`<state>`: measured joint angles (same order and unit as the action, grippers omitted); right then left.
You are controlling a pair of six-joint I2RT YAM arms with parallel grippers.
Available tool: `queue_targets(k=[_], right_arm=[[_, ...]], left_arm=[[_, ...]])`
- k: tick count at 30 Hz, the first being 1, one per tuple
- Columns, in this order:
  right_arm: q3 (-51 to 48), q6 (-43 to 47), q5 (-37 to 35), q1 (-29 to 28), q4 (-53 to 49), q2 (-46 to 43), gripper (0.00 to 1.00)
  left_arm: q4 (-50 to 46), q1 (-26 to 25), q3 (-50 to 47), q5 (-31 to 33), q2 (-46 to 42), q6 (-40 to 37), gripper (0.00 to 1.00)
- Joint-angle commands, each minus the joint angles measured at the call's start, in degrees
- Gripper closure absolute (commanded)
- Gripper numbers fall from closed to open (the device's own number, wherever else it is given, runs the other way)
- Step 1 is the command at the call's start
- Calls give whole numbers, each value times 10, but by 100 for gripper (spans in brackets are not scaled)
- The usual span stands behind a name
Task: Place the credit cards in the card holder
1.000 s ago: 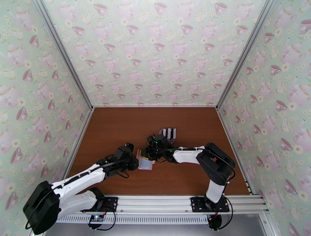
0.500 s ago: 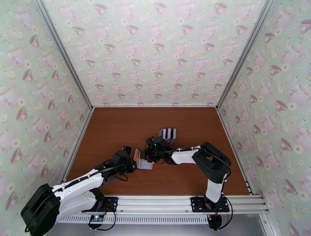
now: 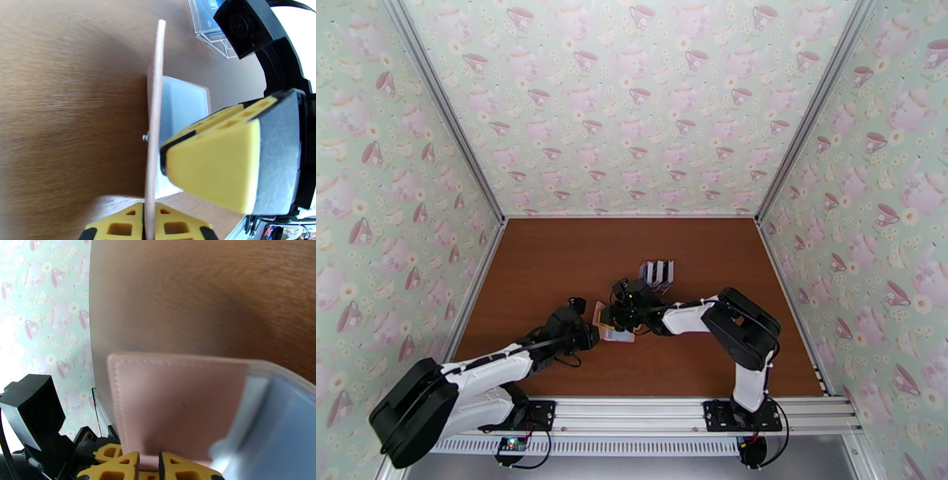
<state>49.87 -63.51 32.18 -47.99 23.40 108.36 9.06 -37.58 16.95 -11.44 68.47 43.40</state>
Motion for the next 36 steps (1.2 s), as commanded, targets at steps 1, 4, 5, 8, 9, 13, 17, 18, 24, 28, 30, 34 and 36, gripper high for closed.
queue_targets(k=[1, 4, 5, 8, 9, 13, 17, 18, 24, 28, 30, 34, 36], right_arm=[[-6, -4, -10, -2, 17, 13, 77], [-16, -7, -7, 4, 28, 21, 77], [-20, -8, -6, 5, 33, 23, 77], [-32, -6, -4, 12, 40, 23, 77], [-36, -6, -3, 15, 41, 23, 77], [-46, -4, 2, 22, 51, 26, 77], [-46, -8, 8, 21, 63, 36, 77], [-46, -8, 9, 21, 65, 39, 77], [-40, -4, 4, 21, 40, 47, 77], [-37, 11, -7, 21, 2, 42, 77], [-34, 18, -11, 21, -12, 39, 77], [-33, 25, -15, 21, -28, 34, 78], [-32, 26, -15, 21, -29, 32, 78]], left_arm=[[47, 1, -13, -24, 19, 16, 89], [49, 1, -14, -24, 28, 16, 79], [44, 1, -13, -22, 26, 16, 76], [17, 1, -10, -12, 13, 8, 65], [3, 1, -7, -5, 6, 5, 62], [-70, 2, 12, 26, -32, -21, 57], [-134, 6, 30, 60, -73, -36, 55], [-147, 9, 34, 67, -79, -39, 55], [-182, 19, 59, 76, -97, -51, 55], [-168, 20, 71, 65, -80, -59, 76], [-145, 21, 72, 52, -63, -60, 81], [-100, 22, 74, 28, -27, -57, 85], [-88, 22, 75, 24, -11, -56, 86]])
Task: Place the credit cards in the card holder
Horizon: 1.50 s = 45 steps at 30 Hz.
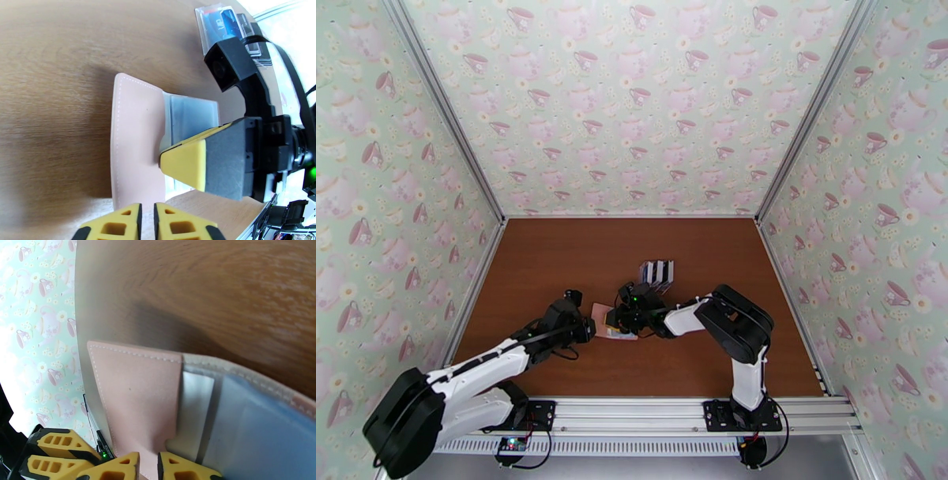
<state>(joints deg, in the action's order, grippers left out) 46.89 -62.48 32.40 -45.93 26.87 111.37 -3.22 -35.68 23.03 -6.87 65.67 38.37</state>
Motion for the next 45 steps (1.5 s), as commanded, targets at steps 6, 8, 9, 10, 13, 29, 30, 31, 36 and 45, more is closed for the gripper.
queue_targets(k=[6, 8, 9, 10, 13, 29, 30, 31, 36, 45], right_arm=[[-2, 18, -15, 1, -65, -1, 79], [-2, 20, -15, 1, -65, -3, 79], [-2, 20, -15, 1, -65, -3, 79], [-3, 20, -15, 1, -65, -5, 78], [-4, 21, -14, 1, -64, -8, 78], [-1, 29, -17, 2, -75, -36, 75], [1, 32, -18, 2, -80, -41, 74], [2, 35, -20, 2, -86, -46, 73], [4, 50, -33, 6, -123, -75, 69], [22, 103, -92, 23, -251, -112, 65]], left_arm=[[47, 6, 8, -21, 51, -8, 87], [48, 6, 2, -18, 54, -8, 87], [50, 7, -1, -17, 55, -8, 86], [51, 6, -4, -16, 57, -8, 86], [52, 8, -10, -11, 65, -8, 86], [60, 9, -26, -18, 98, 0, 76], [60, 9, -26, -18, 99, 0, 74], [60, 8, -26, -19, 99, 0, 73], [61, 9, -26, -23, 98, 0, 65], [71, 10, -27, -34, 99, 0, 57]])
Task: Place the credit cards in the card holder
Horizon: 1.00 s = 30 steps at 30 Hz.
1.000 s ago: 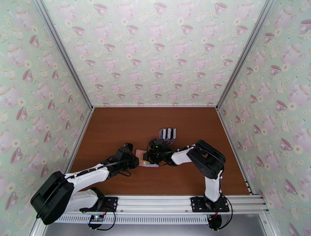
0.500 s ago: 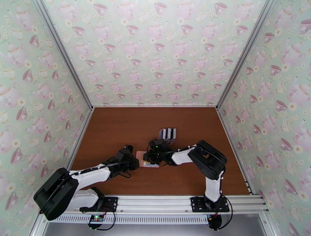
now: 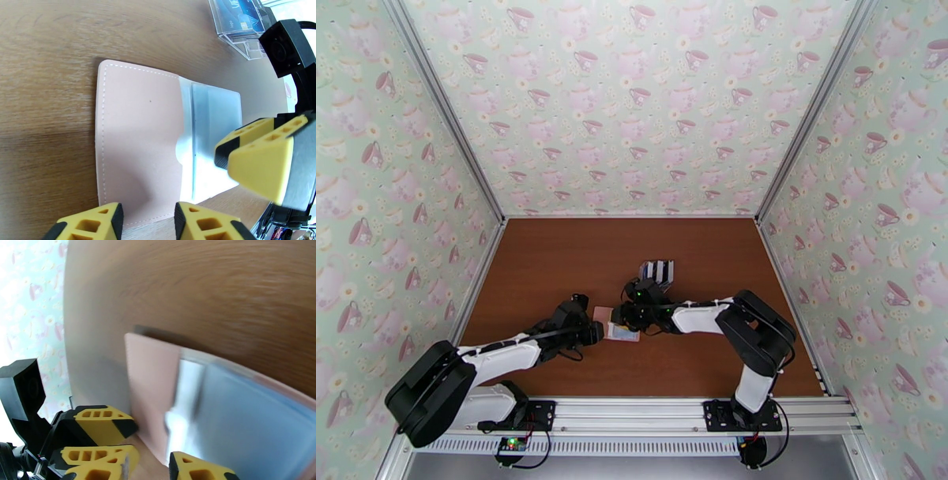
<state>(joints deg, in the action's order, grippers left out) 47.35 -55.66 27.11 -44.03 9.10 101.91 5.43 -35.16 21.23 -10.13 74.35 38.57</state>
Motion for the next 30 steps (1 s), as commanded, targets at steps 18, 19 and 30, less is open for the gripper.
queue_targets(k=[18, 19, 30], right_arm=[[84, 106, -126, 24, -225, -32, 64], [86, 108, -127, 26, -230, -32, 64], [100, 118, -130, 31, -238, -24, 64]], left_arm=[[-11, 4, -3, -10, 29, -11, 52], [-11, 4, -2, -11, 30, -11, 53], [-4, 4, 0, -14, 43, -9, 52]])
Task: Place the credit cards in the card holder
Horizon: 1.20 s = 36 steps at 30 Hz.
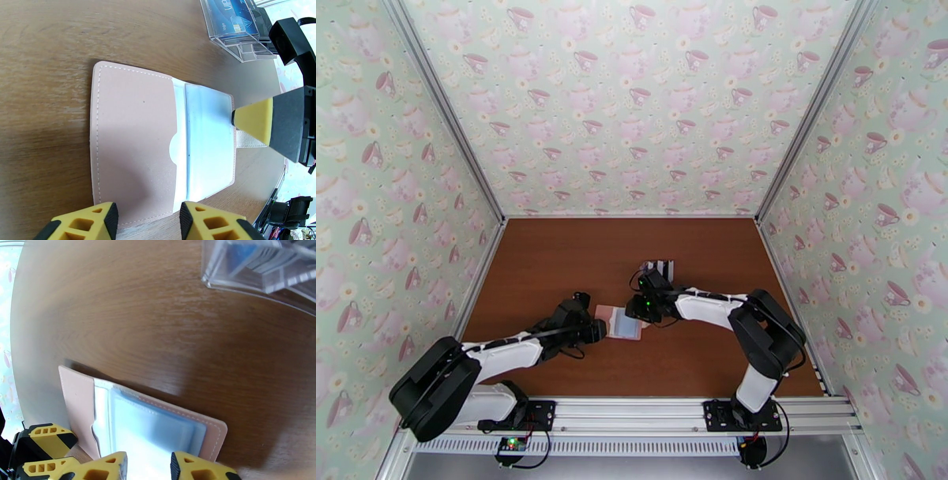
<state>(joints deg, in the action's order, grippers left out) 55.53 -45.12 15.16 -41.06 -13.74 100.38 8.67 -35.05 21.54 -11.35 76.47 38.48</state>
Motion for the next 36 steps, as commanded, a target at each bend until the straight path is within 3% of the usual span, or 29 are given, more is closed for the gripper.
queue_targets(k=[1, 18, 36], right_arm=[[20, 13, -10, 2, -10, -8, 64], [34, 31, -31, 5, -30, 22, 65], [30, 29, -2, -5, -15, 38, 66]], left_arm=[[-37, 3, -2, -3, 22, -9, 52], [-37, 3, -3, -3, 28, -9, 52], [-20, 1, -3, -16, 29, -9, 49]])
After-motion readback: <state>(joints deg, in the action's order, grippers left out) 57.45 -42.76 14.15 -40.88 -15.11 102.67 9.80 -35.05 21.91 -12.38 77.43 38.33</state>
